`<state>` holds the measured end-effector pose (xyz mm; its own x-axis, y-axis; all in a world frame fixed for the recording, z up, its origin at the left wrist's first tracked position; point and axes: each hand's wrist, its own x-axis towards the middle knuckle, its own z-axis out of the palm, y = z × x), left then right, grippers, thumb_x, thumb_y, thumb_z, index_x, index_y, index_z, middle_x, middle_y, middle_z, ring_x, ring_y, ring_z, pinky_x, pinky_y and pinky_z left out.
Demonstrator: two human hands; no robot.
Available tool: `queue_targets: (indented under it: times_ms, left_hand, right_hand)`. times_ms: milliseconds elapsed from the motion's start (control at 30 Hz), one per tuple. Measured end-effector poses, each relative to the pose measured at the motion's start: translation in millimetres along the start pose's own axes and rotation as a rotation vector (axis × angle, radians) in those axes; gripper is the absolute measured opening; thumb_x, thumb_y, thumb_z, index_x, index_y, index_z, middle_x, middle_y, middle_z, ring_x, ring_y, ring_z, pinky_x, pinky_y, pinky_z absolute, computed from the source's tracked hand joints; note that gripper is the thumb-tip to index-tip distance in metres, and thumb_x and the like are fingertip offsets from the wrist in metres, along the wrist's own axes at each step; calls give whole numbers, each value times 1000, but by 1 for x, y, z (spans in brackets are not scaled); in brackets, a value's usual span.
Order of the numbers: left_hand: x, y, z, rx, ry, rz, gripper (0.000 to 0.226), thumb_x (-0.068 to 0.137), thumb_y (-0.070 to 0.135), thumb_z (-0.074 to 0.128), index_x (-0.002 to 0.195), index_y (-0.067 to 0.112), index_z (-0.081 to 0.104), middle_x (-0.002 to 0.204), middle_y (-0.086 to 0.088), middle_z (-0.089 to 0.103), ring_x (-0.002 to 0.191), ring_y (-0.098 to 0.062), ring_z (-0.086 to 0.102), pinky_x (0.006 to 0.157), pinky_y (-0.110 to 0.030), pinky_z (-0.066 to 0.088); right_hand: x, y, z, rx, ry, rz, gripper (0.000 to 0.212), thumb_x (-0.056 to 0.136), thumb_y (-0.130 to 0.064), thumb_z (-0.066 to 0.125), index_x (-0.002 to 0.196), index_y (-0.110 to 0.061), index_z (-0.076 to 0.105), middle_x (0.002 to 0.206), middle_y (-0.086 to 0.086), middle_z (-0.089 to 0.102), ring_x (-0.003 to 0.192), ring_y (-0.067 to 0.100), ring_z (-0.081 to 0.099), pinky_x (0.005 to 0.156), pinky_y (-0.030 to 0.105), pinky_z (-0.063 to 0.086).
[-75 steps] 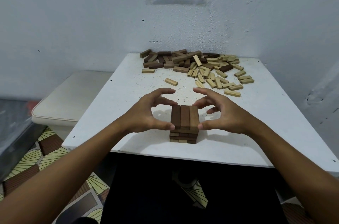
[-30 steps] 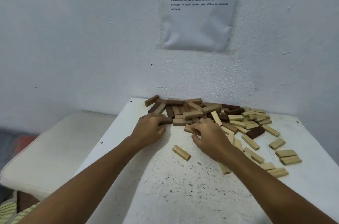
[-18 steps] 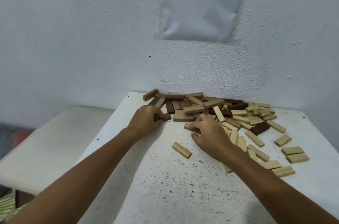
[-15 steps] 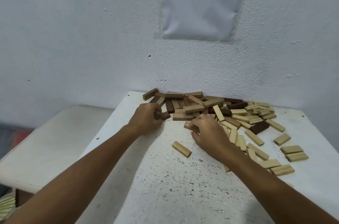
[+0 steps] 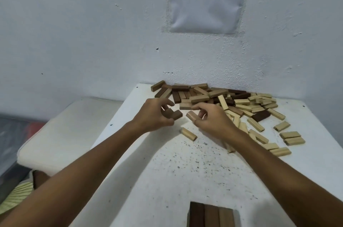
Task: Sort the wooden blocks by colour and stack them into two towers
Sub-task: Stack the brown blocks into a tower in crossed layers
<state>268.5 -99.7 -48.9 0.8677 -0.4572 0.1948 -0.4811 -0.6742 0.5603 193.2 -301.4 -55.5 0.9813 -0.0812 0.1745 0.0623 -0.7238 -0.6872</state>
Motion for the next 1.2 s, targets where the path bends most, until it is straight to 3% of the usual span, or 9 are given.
queue_targets:
  times_ms: [167,267,400,500,700,767,867,1000,1200]
  left_hand:
    - [-60,14,8,60,-78,-1,44,71,28,80,112,16,72,90,5,65,75,-2,52,67,-10,39]
    - [-83,17,17,94,-87,-19,37,75,34,77,107,16,75,91,0,66,80,-8,53,68,-20,44]
    - [-99,20,29,123,-53,-34,35,79,44,73,87,10,76,80,-11,65,79,-21,57,67,-35,47]
    - [-100,20,24,71,-66,-35,45,79,47,73,108,12,74,102,-9,69,84,-16,57,62,-24,40]
    - [-102,-3,-10,70,-394,152,85,67,42,83,143,33,45,149,17,35,131,-3,31,103,-20,28]
    - [-99,-10,-9,21,-366,172,79,69,29,87,139,30,50,140,20,44,119,6,42,91,-4,30]
    - [-93,-13,0,-84,-264,180,61,66,23,86,124,21,66,114,15,64,99,2,57,70,-7,41]
    - [-94,-12,9,-147,-172,150,49,66,19,89,112,21,72,109,10,69,95,-1,61,68,-21,51]
    - [-106,5,17,-175,-122,154,59,62,46,86,113,19,72,118,8,67,104,1,59,74,-13,47]
  right_hand:
    - [-34,-16,-6,59,-404,68,36,91,-26,64,127,-25,58,75,6,70,68,21,70,69,40,59]
    - [-48,-20,-1,-60,-521,69,37,93,-27,61,130,-25,57,70,-5,63,55,2,61,50,17,47]
    - [-58,-23,7,-132,-513,53,41,84,-25,71,125,-23,61,76,-11,55,62,2,54,49,13,37]
    - [-62,-23,9,-130,-451,30,44,84,-33,72,126,-22,62,79,-18,48,69,0,47,57,20,34]
    - [-60,-12,-4,-145,-525,-80,71,76,-31,81,139,-33,48,125,-8,44,92,2,48,72,20,42]
    - [-61,-12,-2,-117,-572,-96,83,71,-28,84,142,-35,43,136,-11,37,109,11,48,87,26,46]
    - [-61,-14,4,-100,-556,-130,86,69,-24,85,144,-30,44,147,-7,37,127,14,42,101,27,40]
    - [-61,-17,9,-79,-485,-170,68,70,-25,85,132,-22,58,130,-4,54,112,10,50,95,28,44]
    - [-62,-13,16,-98,-348,-173,51,73,-42,81,118,-19,69,109,-4,56,94,8,53,78,29,48]
